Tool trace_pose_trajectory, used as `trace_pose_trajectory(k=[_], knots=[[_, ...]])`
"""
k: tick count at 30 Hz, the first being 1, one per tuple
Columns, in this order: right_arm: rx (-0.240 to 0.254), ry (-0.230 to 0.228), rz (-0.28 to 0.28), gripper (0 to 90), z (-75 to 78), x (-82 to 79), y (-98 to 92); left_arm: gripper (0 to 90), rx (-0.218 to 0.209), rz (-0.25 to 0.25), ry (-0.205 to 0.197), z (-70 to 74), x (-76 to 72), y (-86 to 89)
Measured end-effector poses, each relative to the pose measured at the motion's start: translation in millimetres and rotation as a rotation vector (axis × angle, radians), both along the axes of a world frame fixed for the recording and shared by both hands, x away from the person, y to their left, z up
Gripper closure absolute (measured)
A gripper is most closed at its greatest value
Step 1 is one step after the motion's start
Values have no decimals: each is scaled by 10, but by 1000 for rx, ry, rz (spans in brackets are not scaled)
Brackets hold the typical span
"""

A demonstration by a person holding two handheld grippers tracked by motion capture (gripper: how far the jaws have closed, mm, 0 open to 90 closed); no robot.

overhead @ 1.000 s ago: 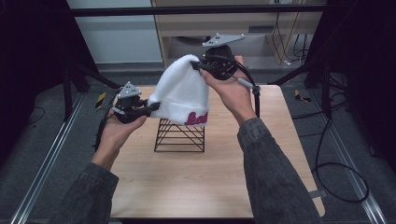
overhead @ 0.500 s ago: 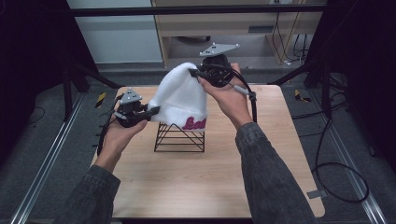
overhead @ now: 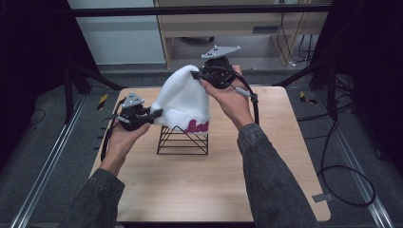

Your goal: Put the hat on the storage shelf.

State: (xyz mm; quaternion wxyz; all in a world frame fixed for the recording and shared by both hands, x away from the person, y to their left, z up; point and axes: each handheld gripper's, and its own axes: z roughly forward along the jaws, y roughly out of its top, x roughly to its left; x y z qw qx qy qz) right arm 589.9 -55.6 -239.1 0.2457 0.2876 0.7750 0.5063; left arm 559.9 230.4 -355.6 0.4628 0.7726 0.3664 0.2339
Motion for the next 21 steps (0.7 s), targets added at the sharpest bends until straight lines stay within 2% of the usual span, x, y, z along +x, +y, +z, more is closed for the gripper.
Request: trace_pose_trajectory(k=[4,5,9,16,21], knots=[[5,-8,4,824,57,12,21,700,-12,10,-28,47,-5,25],[6,-19,8,824,102,16,45,700,-29,27,-41,60,3,54],[3,-29,21,825,151,15,119,700,-42,54,-51,65,12,100],[-17,-26,43,824,107,-34,172,701,-24,32,-42,5,-51,152],[-54,-10,47,824,33,-158,171,700,-2,-8,-33,-93,-137,173]])
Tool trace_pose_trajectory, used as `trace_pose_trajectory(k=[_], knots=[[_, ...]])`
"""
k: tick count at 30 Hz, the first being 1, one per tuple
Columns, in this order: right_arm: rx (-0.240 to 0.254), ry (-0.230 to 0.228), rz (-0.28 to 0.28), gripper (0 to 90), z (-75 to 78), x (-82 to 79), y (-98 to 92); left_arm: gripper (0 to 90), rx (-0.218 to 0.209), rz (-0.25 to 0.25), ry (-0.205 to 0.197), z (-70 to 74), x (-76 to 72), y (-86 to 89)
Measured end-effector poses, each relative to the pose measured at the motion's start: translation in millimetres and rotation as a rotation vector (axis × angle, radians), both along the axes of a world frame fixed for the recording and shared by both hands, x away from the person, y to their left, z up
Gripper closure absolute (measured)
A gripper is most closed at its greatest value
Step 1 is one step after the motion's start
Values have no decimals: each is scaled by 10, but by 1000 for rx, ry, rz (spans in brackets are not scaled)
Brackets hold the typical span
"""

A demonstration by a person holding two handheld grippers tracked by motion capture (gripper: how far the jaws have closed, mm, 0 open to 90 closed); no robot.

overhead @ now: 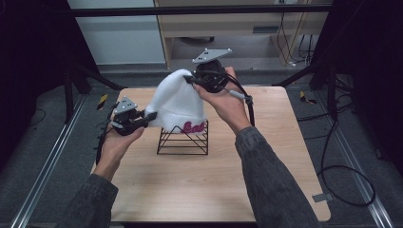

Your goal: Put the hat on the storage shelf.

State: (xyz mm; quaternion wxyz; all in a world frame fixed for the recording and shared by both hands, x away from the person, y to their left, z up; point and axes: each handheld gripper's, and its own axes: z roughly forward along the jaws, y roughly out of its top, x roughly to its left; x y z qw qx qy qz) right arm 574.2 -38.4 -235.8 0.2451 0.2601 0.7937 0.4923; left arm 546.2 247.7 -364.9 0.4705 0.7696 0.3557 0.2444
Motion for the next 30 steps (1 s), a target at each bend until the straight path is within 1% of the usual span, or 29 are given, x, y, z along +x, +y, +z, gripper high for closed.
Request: trace_pose_trajectory(k=[2,4,5,6,10,11,14,16,17,20,25,26,29,30], knots=[[-18,12,5,824,-37,-73,-3,700,8,-23,3,-78,-47,-1],[-31,22,10,823,-71,-120,1,698,8,-33,11,-138,-67,-6],[-31,22,10,823,-71,-120,1,697,8,-33,11,-138,-67,-6],[-39,25,15,823,-89,-142,7,697,15,-38,14,-167,-70,-3],[-61,31,34,822,-168,-219,35,693,5,-53,34,-288,-87,24],[-67,38,41,822,-209,-244,44,691,7,-57,37,-309,-90,26],[-74,49,45,822,-252,-257,57,690,25,-66,47,-379,-107,32],[-89,66,58,823,-321,-278,99,690,36,-62,58,-443,-112,63],[-100,67,61,823,-344,-286,115,690,36,-62,58,-443,-112,63],[-106,75,67,823,-379,-298,140,688,20,-63,85,-521,-112,105],[-108,89,78,824,-434,-304,194,678,17,-64,111,-593,-111,137],[-112,91,83,824,-442,-310,211,677,21,-65,116,-610,-115,145],[-122,93,99,824,-479,-329,288,676,18,-60,125,-652,-130,167],[-122,93,99,824,-479,-329,288,676,16,-61,134,-668,-132,173]])
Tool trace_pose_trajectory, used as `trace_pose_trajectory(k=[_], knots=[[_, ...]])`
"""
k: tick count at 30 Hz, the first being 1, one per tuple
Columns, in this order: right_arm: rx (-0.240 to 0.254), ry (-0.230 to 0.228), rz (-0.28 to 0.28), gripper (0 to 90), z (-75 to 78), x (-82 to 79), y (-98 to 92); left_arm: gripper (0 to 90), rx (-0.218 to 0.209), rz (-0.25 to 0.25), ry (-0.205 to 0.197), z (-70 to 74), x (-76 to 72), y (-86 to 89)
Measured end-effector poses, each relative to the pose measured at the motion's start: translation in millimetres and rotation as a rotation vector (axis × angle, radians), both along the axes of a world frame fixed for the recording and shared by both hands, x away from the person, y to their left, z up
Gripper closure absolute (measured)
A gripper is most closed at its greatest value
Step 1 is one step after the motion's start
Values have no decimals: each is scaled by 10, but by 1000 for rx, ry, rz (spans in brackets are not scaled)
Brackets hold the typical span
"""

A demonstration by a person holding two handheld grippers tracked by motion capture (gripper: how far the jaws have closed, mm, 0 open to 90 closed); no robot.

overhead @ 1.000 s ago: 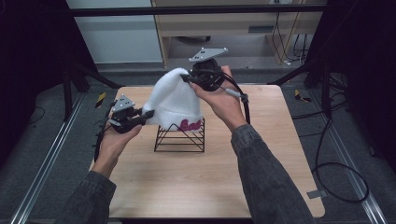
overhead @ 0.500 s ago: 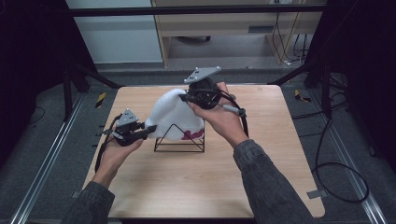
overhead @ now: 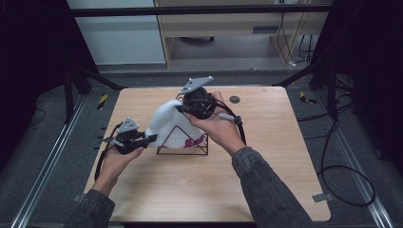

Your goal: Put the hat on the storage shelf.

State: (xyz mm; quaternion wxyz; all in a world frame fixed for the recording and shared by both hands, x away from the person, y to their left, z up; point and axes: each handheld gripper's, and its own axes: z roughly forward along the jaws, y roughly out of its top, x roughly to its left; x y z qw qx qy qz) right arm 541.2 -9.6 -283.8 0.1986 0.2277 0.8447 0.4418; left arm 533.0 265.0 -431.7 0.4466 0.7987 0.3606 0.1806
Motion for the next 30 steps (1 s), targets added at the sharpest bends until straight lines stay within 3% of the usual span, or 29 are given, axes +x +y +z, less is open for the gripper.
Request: trace_pose_trajectory(k=[3,14,21,30], knots=[[-3,5,8,825,-20,-8,44,664,16,-6,13,-28,-1,3],[1,11,18,825,-34,-1,124,624,-7,7,15,-14,-1,32],[-7,25,12,824,-77,10,123,623,26,7,37,-71,5,10],[-14,43,10,821,-151,22,112,644,28,4,62,-151,27,1]])
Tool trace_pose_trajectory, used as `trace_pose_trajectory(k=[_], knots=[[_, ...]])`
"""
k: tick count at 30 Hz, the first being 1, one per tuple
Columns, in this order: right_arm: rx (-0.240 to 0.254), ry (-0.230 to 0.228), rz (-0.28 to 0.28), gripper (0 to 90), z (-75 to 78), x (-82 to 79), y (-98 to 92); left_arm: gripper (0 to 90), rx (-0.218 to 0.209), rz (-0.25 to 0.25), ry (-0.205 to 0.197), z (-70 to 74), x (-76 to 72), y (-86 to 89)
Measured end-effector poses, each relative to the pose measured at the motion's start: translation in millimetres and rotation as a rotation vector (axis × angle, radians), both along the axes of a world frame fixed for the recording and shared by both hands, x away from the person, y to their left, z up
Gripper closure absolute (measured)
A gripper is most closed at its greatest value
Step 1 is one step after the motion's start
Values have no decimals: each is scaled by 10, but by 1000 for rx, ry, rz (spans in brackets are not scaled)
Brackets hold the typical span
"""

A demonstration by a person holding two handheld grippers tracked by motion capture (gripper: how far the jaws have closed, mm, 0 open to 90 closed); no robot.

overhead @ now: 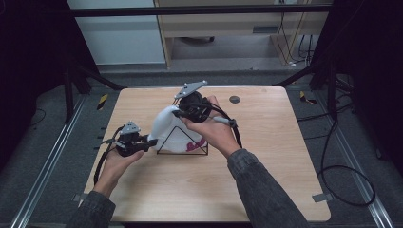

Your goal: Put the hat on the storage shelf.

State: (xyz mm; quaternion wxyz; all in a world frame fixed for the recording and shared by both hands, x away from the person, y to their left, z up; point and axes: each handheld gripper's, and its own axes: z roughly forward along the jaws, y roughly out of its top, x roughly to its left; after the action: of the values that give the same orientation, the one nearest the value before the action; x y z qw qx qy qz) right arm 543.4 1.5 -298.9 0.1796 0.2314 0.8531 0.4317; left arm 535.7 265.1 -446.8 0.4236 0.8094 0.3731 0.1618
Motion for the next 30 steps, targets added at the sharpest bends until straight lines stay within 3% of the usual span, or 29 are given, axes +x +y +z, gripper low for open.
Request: trace_pose_trajectory(k=[9,12,22,30], knots=[[-9,20,-10,818,-74,9,20,611,-4,10,2,-4,-29,45],[-15,24,-9,818,-98,19,42,593,13,16,-3,10,-36,67],[-10,35,-26,802,-128,27,11,464,33,38,-24,38,-82,64],[-10,39,-46,773,-142,36,-39,340,21,46,-53,107,-126,76]])
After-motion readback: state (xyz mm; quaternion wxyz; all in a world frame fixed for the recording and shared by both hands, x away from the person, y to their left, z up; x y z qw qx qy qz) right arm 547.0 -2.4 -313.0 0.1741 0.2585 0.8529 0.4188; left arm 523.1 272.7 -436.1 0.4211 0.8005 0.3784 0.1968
